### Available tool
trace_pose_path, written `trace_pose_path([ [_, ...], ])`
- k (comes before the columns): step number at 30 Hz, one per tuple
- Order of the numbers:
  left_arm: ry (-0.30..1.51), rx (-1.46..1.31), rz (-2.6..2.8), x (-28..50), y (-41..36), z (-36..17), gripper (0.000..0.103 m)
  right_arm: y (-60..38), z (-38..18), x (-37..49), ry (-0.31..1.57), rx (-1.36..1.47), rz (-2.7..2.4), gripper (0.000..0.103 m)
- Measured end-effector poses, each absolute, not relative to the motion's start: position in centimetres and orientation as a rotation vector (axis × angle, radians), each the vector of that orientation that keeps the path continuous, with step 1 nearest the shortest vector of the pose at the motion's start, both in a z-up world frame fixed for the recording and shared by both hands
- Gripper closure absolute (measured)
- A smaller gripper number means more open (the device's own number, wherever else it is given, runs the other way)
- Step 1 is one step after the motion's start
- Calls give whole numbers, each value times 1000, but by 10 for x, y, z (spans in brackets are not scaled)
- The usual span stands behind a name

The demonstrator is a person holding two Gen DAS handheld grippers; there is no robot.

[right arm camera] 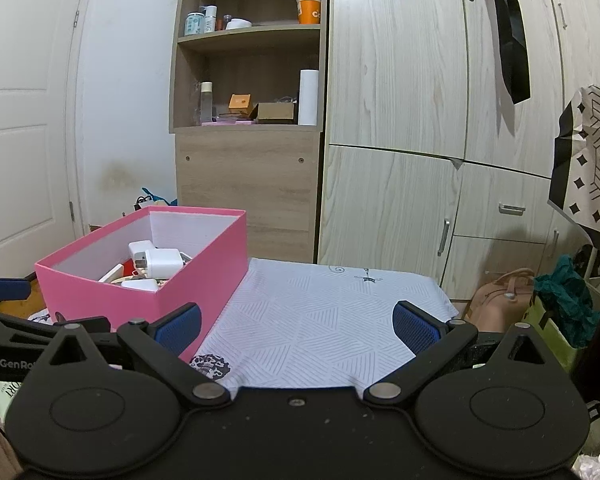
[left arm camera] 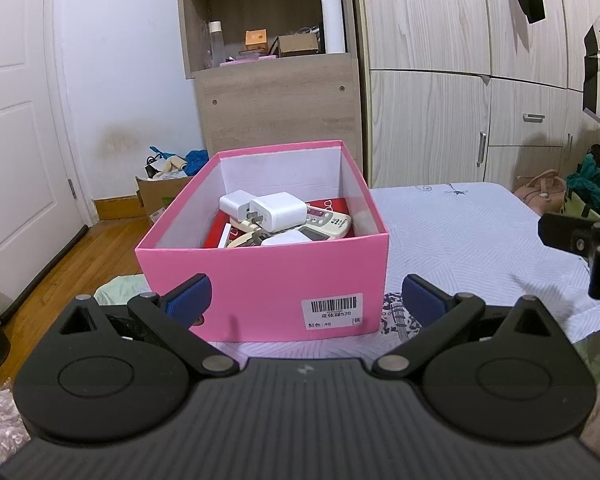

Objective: Organize rigid objects

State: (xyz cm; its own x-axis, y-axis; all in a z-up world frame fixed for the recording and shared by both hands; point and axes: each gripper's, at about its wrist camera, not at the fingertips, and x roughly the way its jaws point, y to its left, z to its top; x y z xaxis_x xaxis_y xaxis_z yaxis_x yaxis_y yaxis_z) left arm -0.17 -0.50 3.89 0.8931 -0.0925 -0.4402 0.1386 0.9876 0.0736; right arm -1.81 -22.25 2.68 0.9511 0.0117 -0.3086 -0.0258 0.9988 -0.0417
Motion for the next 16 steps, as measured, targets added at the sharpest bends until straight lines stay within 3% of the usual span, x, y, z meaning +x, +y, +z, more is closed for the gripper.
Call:
trace_pose_path([
  [16,417,95,-97,-5,-2,40,0,-220,26,-16,325,-60,11,0],
])
